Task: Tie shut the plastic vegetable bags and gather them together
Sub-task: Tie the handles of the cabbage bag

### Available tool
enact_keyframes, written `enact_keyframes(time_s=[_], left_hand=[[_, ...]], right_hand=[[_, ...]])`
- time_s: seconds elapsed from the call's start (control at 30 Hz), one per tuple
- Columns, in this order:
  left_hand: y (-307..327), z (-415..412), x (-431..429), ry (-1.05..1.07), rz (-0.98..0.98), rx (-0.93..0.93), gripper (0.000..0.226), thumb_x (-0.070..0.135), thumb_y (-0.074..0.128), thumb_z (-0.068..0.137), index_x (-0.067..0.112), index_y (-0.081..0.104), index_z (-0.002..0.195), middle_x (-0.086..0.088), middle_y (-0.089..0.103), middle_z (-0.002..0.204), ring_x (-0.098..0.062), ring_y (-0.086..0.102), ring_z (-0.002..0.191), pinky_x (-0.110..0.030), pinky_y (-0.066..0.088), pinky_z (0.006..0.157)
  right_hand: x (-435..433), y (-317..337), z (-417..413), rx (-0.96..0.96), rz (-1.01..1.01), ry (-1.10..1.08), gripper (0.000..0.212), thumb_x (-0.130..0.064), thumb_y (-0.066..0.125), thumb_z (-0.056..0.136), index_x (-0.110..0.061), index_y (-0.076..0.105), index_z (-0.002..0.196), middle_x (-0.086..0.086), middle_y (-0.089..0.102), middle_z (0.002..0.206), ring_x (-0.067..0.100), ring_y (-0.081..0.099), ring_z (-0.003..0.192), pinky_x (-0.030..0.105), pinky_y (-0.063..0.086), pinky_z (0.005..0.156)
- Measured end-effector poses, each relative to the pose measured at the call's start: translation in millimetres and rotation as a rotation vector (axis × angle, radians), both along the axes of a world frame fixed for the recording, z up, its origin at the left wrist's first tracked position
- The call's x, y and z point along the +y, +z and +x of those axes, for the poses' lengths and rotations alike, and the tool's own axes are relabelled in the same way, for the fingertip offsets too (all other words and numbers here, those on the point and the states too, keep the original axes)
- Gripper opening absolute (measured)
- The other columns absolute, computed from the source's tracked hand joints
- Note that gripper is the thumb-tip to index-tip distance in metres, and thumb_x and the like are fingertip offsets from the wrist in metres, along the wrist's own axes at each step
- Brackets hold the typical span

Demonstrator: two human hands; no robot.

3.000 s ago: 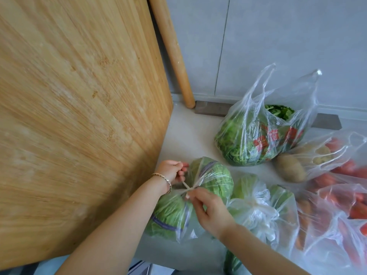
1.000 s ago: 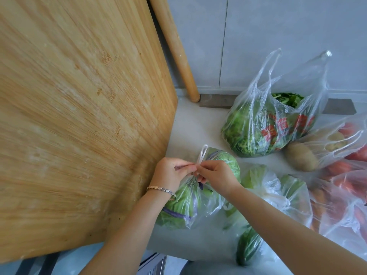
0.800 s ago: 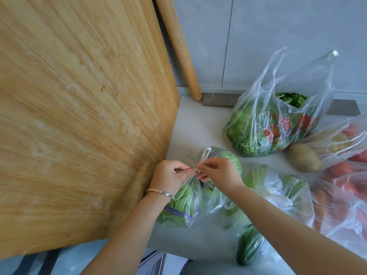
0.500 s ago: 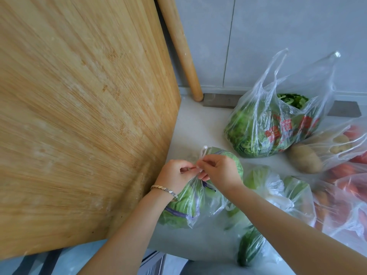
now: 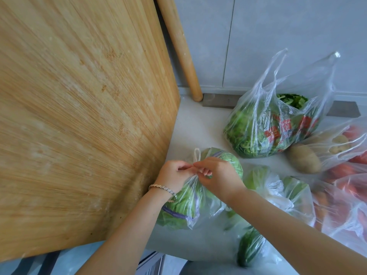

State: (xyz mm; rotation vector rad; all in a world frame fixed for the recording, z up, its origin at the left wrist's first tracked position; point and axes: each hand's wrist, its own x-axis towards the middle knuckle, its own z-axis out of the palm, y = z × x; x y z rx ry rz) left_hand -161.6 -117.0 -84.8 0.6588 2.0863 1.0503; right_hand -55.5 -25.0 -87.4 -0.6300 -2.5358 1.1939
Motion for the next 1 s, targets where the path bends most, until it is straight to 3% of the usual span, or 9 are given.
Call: enact_keyframes(time_s=[0.13,0.2,0.3,0.4,0.53,0.63,0.73,0.83,1.0], left_hand=[[0,-1,-1,-0.008,0.004,-0.039,0.016,0.015,0.067,0.08,0.003,0.072,0.09,-0.006,0.072,0.083,-0.011,0.066,0.082,-0.015,0.049,0.078],[1,1,-2,0.003,0.014,-0.064,0.013,0.013,0.066,0.081,0.004,0.072,0.087,-0.003,0.07,0.076,0.0,0.064,0.072,-0.009,0.046,0.073],[0,3,-3,0.002,-0.019,-0.018,0.014,0.018,0.067,0.08,0.005,0.072,0.081,-0.008,0.064,0.069,-0.01,0.054,0.064,-0.018,0.041,0.066],[-2,6,-4,0.028,-0.005,-0.001,0.015,0.016,0.066,0.08,0.003,0.071,0.084,0.007,0.058,0.06,0.002,0.051,0.052,-0.004,0.037,0.053],[-4,9,-5,0.094,0.025,-0.007,0.01,0.012,0.065,0.081,0.004,0.071,0.082,0.011,0.056,0.056,0.011,0.049,0.043,-0.002,0.035,0.045],[-6,11,-6,0.101,0.032,0.039,0.01,0.014,0.064,0.081,0.007,0.07,0.078,0.008,0.054,0.057,0.005,0.049,0.044,-0.005,0.034,0.046],[-12,15,-7,0.09,0.049,0.16,0.014,0.02,0.064,0.082,0.009,0.069,0.075,0.003,0.053,0.063,-0.003,0.045,0.052,-0.012,0.033,0.052],[-20,23,-11,0.074,0.137,0.339,0.02,0.028,0.063,0.082,0.01,0.067,0.074,-0.002,0.059,0.071,-0.006,0.05,0.062,-0.012,0.038,0.058],[-23,37,-14,0.15,0.294,0.551,0.027,0.029,0.053,0.079,0.008,0.066,0.069,-0.006,0.063,0.064,-0.01,0.052,0.066,-0.01,0.039,0.057]], right_hand=[[3,8,-8,-0.143,0.056,0.078,0.024,-0.004,0.056,0.08,-0.015,0.073,0.094,0.008,0.064,0.084,0.021,0.058,0.076,0.032,0.05,0.069],[6,13,-11,-0.223,0.054,0.11,0.022,-0.008,0.054,0.081,-0.013,0.071,0.094,0.008,0.064,0.089,0.022,0.06,0.082,0.033,0.05,0.074],[9,15,-14,-0.322,0.059,0.153,0.024,-0.009,0.053,0.083,-0.01,0.068,0.101,0.011,0.063,0.101,0.027,0.06,0.092,0.033,0.05,0.08],[8,13,-14,-0.357,0.112,0.169,0.025,-0.009,0.052,0.085,-0.007,0.066,0.105,0.012,0.059,0.106,0.029,0.057,0.095,0.029,0.044,0.075],[3,9,-11,-0.261,0.055,0.078,0.019,-0.006,0.055,0.081,-0.003,0.068,0.095,0.009,0.059,0.087,0.025,0.054,0.081,0.027,0.037,0.067],[-1,6,-7,-0.178,-0.029,-0.028,0.017,-0.006,0.059,0.077,-0.008,0.07,0.09,-0.009,0.049,0.067,0.009,0.043,0.062,0.019,0.033,0.058],[-2,9,-3,-0.155,-0.123,-0.064,0.014,-0.007,0.061,0.077,-0.016,0.066,0.088,-0.017,0.048,0.065,-0.005,0.038,0.052,0.009,0.03,0.051],[1,11,-2,-0.158,-0.241,-0.105,0.026,-0.01,0.063,0.076,-0.031,0.048,0.074,-0.008,0.055,0.071,-0.001,0.041,0.048,0.01,0.034,0.047],[6,18,-3,-0.228,-0.395,-0.123,0.034,-0.006,0.064,0.074,-0.029,0.04,0.069,-0.007,0.052,0.064,0.005,0.042,0.049,0.012,0.035,0.043]])
